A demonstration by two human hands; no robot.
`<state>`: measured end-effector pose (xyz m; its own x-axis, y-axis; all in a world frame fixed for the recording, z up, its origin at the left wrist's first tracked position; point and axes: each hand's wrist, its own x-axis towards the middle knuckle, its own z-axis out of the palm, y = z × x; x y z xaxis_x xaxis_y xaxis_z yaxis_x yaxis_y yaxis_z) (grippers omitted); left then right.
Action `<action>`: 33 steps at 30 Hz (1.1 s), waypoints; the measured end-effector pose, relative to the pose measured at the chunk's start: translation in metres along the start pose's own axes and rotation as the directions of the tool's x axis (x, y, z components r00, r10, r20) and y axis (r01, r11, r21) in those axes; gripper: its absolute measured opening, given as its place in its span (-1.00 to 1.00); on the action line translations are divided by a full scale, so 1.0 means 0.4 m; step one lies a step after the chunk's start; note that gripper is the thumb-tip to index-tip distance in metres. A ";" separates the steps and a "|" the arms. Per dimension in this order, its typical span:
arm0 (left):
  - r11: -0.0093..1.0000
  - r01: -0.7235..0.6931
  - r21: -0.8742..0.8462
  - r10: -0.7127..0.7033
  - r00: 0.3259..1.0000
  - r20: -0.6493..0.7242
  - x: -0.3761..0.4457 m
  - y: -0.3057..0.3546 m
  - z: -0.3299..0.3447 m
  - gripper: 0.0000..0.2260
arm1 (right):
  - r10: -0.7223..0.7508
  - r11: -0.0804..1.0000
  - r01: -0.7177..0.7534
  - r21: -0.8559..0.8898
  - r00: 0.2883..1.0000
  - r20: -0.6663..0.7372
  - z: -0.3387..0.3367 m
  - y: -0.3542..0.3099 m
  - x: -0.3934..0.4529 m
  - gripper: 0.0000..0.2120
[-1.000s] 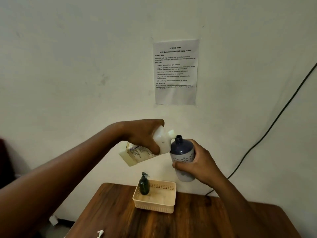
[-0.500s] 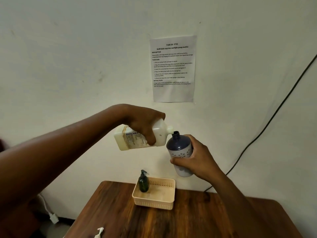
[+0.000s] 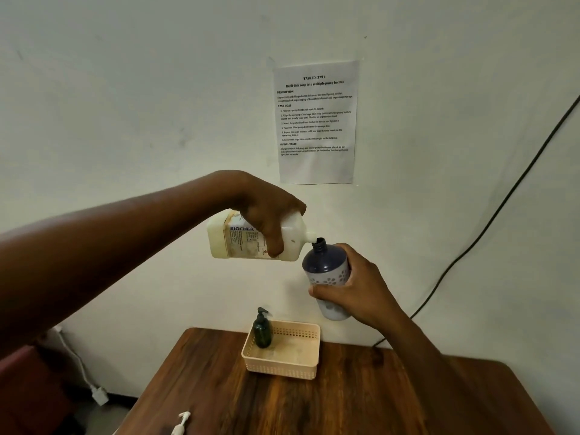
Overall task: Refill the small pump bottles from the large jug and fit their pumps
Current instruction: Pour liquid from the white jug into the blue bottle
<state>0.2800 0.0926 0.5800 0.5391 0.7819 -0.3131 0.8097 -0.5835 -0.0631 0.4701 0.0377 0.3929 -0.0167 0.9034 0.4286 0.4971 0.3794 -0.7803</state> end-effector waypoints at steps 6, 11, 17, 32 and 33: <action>0.999 0.007 0.050 -0.009 0.999 0.033 0.003 0.009 -0.015 -0.51 | -0.008 1.000 0.008 -0.005 1.000 -0.004 0.000 0.003 0.004 -0.37; 0.996 0.010 0.083 -0.014 0.999 0.045 0.007 0.014 -0.023 -0.50 | -0.006 1.000 0.006 -0.011 1.000 -0.002 0.000 0.005 0.005 -0.35; 0.994 0.014 0.111 -0.021 0.998 0.059 0.010 0.017 -0.031 -0.50 | -0.010 1.000 0.010 -0.005 1.000 -0.003 0.003 0.006 0.007 -0.35; 0.990 0.017 0.139 -0.025 0.998 0.054 0.008 0.022 -0.045 -0.55 | -0.018 1.000 0.018 -0.004 1.000 -0.024 0.005 0.000 0.009 -0.35; 0.990 0.017 0.139 -0.025 0.998 0.054 0.007 0.022 -0.045 -0.55 | -0.019 1.000 0.019 -0.006 1.000 -0.025 0.005 0.001 0.010 -0.35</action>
<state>0.2930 0.0936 0.5958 0.5053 0.7833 -0.3620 0.7789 -0.5946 -0.1994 0.4683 0.0416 0.3933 -0.0048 0.8907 0.4546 0.5022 0.3953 -0.7691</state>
